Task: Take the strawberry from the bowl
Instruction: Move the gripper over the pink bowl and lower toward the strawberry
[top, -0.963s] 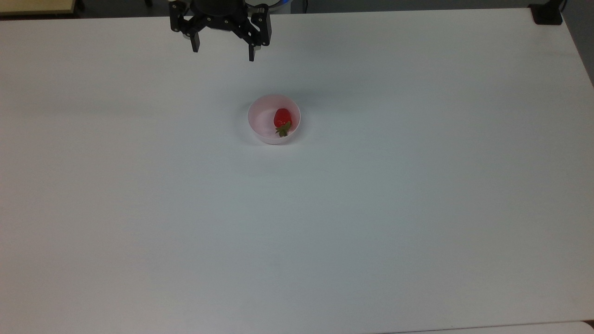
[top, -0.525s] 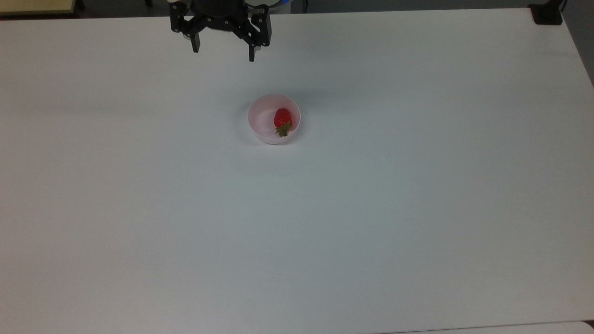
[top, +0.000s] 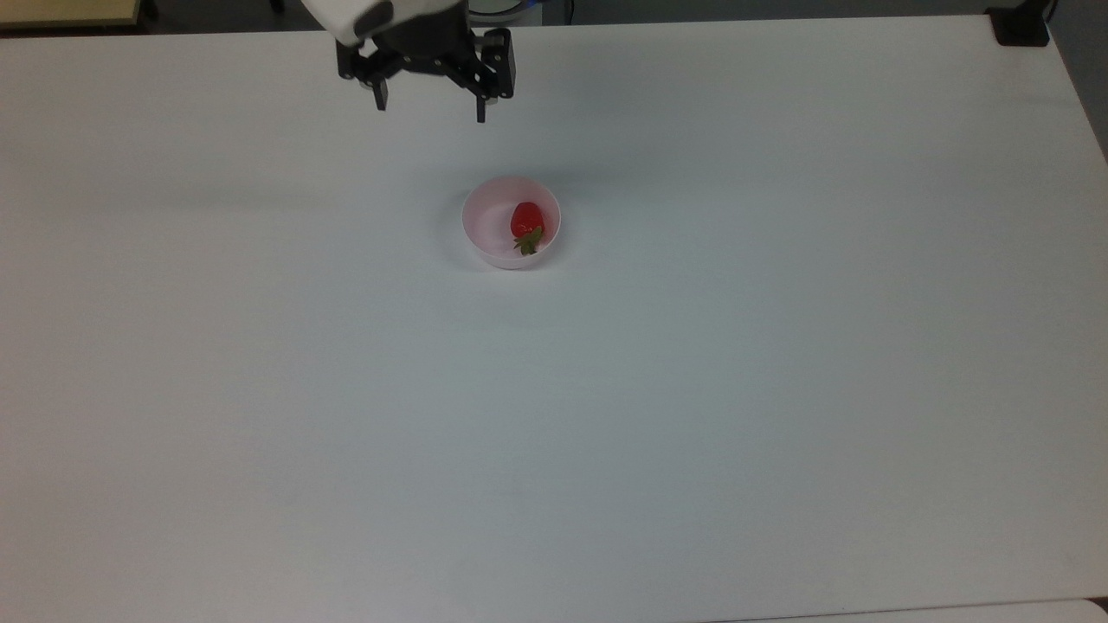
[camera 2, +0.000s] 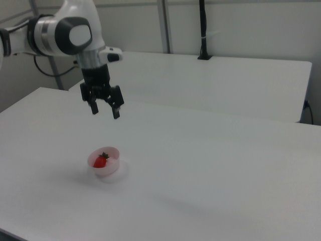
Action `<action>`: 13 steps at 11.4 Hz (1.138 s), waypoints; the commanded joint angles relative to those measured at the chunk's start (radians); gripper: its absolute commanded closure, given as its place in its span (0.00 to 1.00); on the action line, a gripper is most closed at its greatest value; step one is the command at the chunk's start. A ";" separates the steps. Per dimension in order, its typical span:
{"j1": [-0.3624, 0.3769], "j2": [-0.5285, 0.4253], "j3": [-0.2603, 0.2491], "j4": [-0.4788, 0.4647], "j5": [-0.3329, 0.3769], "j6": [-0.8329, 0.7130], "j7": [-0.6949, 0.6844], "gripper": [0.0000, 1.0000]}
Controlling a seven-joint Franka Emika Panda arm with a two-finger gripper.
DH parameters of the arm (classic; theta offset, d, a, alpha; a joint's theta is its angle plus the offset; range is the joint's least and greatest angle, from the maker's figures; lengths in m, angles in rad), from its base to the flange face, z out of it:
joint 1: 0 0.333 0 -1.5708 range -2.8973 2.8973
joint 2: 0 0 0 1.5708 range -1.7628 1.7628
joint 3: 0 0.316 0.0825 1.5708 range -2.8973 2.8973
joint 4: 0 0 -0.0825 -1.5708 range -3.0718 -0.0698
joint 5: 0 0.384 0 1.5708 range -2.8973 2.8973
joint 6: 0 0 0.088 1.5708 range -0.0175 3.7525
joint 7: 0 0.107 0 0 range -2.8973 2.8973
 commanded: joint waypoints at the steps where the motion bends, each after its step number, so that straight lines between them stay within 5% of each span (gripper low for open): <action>1: 0.027 -0.020 -0.003 -0.173 0.023 0.100 -0.098 0.00; 4: 0.062 0.017 -0.003 -0.301 0.023 0.260 -0.127 0.08; 13: 0.084 0.135 0.018 -0.298 0.021 0.420 -0.058 0.28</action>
